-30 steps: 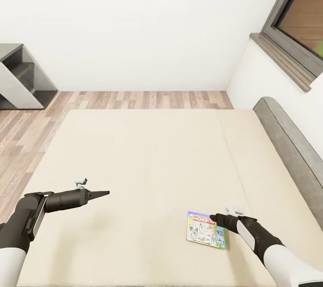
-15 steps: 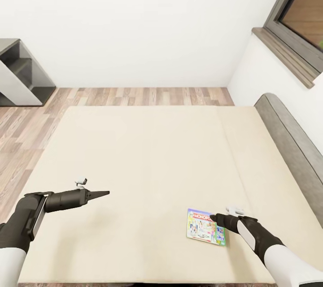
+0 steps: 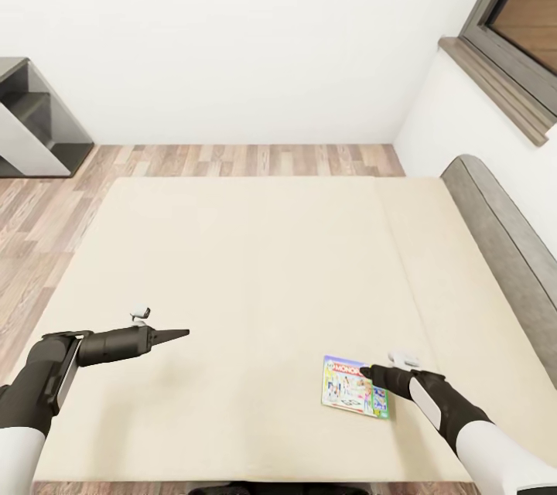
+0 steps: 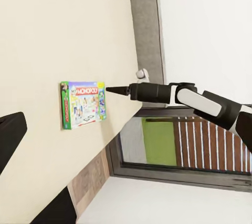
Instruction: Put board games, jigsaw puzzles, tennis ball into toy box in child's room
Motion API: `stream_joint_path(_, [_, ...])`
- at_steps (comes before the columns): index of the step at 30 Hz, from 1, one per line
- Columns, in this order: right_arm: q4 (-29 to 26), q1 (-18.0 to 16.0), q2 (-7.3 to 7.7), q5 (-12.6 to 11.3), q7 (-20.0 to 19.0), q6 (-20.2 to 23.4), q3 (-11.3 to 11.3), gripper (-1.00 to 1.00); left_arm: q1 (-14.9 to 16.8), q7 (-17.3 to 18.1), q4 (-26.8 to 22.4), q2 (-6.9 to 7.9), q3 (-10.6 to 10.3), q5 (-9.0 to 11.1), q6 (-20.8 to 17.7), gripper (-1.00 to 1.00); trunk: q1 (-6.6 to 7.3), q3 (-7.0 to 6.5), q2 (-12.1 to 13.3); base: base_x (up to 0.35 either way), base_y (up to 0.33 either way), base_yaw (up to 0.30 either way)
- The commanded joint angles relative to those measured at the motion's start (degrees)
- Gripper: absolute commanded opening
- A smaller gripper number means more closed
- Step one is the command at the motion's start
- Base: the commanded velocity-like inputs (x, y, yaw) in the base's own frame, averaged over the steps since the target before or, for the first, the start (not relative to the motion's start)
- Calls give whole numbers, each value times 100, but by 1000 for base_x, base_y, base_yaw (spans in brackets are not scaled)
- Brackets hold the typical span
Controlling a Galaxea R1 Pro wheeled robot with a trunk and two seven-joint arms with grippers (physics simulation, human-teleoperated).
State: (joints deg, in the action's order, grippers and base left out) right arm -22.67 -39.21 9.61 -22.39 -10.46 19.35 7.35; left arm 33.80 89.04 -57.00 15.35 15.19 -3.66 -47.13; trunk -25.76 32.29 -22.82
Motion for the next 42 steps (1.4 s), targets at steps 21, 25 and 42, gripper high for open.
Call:
stream_joint_path(21, [-43, -1, -9, -32, -56, 3, 4, 100, 4, 34, -4, 2, 9, -39, -60, 100, -3, 120, -9, 0, 0, 0])
stream_joint_path(25, [-43, -5, 4, -49, -59, 11, 4, 100, 4, 34, -4, 3, 10, -39, -60, 100, -3, 121, -9, 0, 0, 0])
stream_joint_path(42, [-44, -27, 14, -88, -59, 46, -5, 100, 4, 38, -4, 3, 12, -35, -60, 100, -3, 121, -9, 0, 0, 0])
